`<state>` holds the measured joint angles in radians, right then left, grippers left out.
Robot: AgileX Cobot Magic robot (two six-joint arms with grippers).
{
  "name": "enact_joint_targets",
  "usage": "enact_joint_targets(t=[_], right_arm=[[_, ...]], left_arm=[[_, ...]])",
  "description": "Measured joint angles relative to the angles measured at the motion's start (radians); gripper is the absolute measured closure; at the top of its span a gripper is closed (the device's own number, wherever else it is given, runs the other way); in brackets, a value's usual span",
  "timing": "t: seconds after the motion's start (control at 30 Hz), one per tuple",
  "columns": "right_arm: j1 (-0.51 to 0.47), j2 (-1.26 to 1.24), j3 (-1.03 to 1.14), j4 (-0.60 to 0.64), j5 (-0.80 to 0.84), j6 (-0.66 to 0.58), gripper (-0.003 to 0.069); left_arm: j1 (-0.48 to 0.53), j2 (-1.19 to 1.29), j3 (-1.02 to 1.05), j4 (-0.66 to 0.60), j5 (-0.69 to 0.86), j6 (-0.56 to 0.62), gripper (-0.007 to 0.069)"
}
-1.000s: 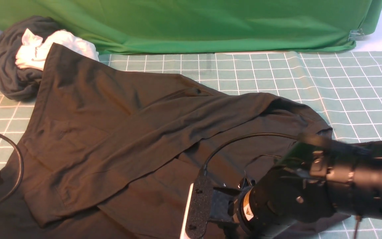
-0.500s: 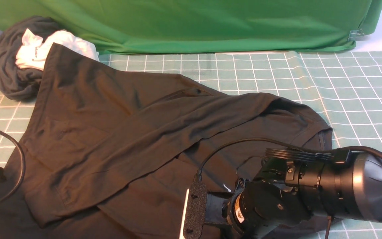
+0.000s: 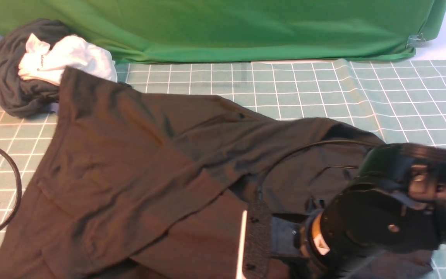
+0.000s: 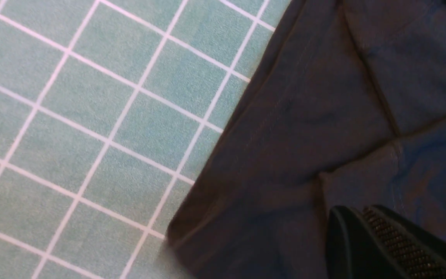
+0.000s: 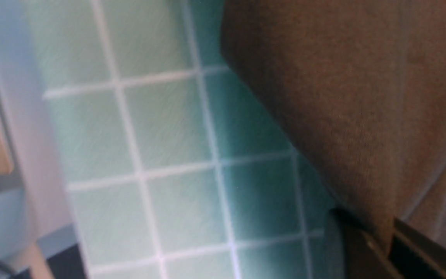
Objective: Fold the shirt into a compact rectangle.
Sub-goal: 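Grasp the near edge of the shirt at its hem and shoulder corners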
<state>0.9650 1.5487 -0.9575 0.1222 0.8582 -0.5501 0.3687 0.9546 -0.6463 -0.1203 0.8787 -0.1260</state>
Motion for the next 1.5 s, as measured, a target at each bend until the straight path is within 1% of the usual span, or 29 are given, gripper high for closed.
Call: enact_joint_targets(t=[0.1, 0.3, 0.5, 0.67, 0.73, 0.83, 0.87, 0.9, 0.97, 1.03, 1.07, 1.1, 1.13, 1.17, 1.27, 1.33, 1.43, 1.5], right_arm=[[0.000, -0.021, 0.000, 0.000, 0.042, 0.000, 0.0626], [0.000, -0.032, 0.000, -0.021, 0.045, 0.000, 0.0626], [0.000, -0.032, 0.000, -0.025, 0.033, 0.020, 0.0626], [0.000, -0.032, 0.001, -0.026, -0.006, 0.027, 0.0626], [0.000, -0.032, 0.001, -0.026, -0.030, 0.027, 0.0626], [0.000, -0.032, 0.001, -0.026, -0.069, 0.027, 0.0626], [0.000, -0.032, 0.001, -0.026, -0.075, 0.027, 0.0626], [0.000, -0.032, 0.001, -0.026, -0.097, 0.027, 0.0626], [0.000, -0.032, 0.001, -0.026, -0.117, 0.027, 0.0626], [0.000, -0.032, 0.002, -0.026, -0.136, 0.027, 0.0626], [0.000, -0.032, 0.002, -0.026, -0.143, 0.027, 0.0626], [0.000, -0.032, 0.002, -0.026, -0.144, 0.027, 0.0626], [0.000, -0.032, 0.002, -0.026, -0.149, 0.025, 0.0626], [0.000, -0.032, 0.002, -0.026, -0.150, 0.023, 0.0626], [0.000, -0.032, 0.002, -0.026, -0.152, 0.020, 0.0626], [0.000, -0.032, 0.002, -0.026, -0.153, 0.018, 0.0626], [0.000, -0.032, 0.002, -0.026, -0.154, 0.016, 0.0626], [0.000, -0.032, 0.002, -0.026, -0.158, 0.015, 0.0626]], left_arm=[[0.000, -0.003, 0.000, -0.005, 0.001, 0.000, 0.0622], [0.000, 0.015, 0.000, -0.010, 0.001, 0.019, 0.0622], [0.000, 0.145, 0.000, 0.035, 0.056, 0.001, 0.0619], [0.000, 0.282, -0.001, 0.072, 0.056, 0.004, 0.0599], [0.000, 0.327, -0.001, 0.087, 0.056, 0.017, 0.0570], [-0.019, 0.392, -0.001, 0.097, 0.071, 0.058, 0.0478], [-0.021, 0.396, -0.001, 0.097, 0.074, 0.063, 0.0470], [-0.050, 0.429, -0.001, 0.113, 0.094, 0.086, 0.0387], [-0.079, 0.449, -0.001, 0.151, 0.098, 0.088, 0.0302], [-0.102, 0.475, -0.001, 0.201, 0.084, 0.075, 0.0186], [-0.104, 0.482, -0.001, 0.213, 0.080, 0.073, 0.0146], [-0.106, 0.485, -0.001, 0.215, 0.076, 0.073, 0.0127], [-0.107, 0.499, 0.001, 0.236, 0.051, 0.068, 0.0055], [-0.107, 0.505, 0.005, 0.244, 0.033, 0.062, 0.0031], [-0.107, 0.526, 0.029, 0.245, -0.034, 0.059, -0.0010], [-0.108, 0.539, 0.038, 0.231, -0.055, 0.079, -0.0011], [-0.108, 0.549, 0.040, 0.210, -0.058, 0.126, 0.0018], [-0.108, 0.551, 0.042, 0.195, -0.058, 0.156, 0.0080]])
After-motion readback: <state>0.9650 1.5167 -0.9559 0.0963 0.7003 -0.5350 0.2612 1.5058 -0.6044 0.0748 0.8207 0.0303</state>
